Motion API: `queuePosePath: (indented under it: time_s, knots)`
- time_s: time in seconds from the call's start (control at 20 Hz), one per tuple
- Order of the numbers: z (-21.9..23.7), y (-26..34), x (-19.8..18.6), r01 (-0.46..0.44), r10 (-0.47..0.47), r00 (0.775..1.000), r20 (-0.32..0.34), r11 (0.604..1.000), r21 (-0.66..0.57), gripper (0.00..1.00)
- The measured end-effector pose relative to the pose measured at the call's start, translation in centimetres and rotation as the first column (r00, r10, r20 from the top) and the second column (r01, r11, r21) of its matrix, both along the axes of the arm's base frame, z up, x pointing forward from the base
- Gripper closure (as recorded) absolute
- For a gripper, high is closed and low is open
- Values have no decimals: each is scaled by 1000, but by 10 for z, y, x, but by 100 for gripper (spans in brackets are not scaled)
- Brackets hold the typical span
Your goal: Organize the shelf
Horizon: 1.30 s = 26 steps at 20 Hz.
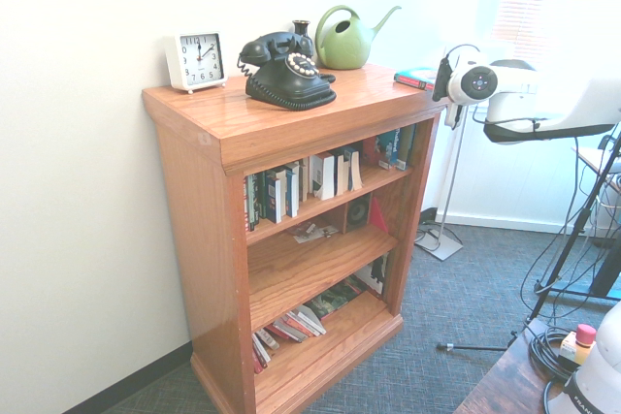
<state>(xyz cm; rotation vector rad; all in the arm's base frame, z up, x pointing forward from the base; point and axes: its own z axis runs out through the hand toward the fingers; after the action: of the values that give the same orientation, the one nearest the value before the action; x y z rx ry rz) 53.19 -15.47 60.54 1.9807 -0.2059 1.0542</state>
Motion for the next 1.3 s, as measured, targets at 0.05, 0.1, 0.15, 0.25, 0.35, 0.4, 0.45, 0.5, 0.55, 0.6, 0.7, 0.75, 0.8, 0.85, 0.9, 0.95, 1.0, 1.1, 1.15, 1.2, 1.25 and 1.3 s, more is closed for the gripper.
queuePosePath:
  time_s: [0.05, 0.1, 0.15, 0.25, 0.35, 0.4, 0.45, 0.5, 0.55, 0.6, 0.7, 0.75, 0.8, 0.85, 0.9, 0.95, 1.0, 1.1, 1.15, 1.2, 1.25, 1.3]
  knots:
    - [1, 1, 1, -4, 4, 1000, 3, 1000, 0, 0]
    - [2, 3, 1, -8, 8, 1000, 5, 1000, 0, 0]
    - [3, 5, 3, -12, 12, 1000, 7, 1000, -1, 100]
    - [6, 9, 6, -20, 20, 1000, 12, 1000, -5, 100]
    - [7, 10, 10, -22, 22, 1000, 14, 1000, -7, 100]
    - [7, 10, 12, -22, 22, 1000, 15, 1000, -8, 100]
    - [8, 10, 14, -22, 22, 1000, 17, 1000, -8, 100]
    - [8, 10, 16, -22, 22, 1000, 18, 1000, -8, 100]
    - [9, 9, 17, -21, 22, 1000, 20, 1000, -7, 100]
    - [12, 9, 18, -21, 21, 999, 24, 1000, -8, 100]
    - [17, 10, 20, -21, 21, 999, 32, 1000, -6, 100]
    - [17, 12, 21, -23, 23, 999, 32, 1000, -6, 100]
    - [16, 14, 22, -25, 25, 999, 30, 1000, -6, 100]
    - [15, 15, 23, -27, 27, 999, 28, 1000, -6, 100]
    - [14, 15, 24, -27, 27, 999, 26, 1000, -6, 100]
    - [12, 14, 24, -27, 27, 999, 24, 1000, -5, 100]
    - [11, 14, 25, -27, 27, 999, 22, 1000, -5, 100]
    - [9, 14, 26, -24, 25, 1000, 18, 1000, -5, 100]
    - [8, 14, 26, -22, 23, 1000, 17, 1000, -5, 100]
    - [8, 13, 26, -21, 21, 1000, 17, 1000, -6, 100]
    - [9, 13, 26, -20, 20, 1000, 18, 1000, -6, 100]
    - [10, 13, 26, -18, 18, 1000, 19, 1000, -7, 100]
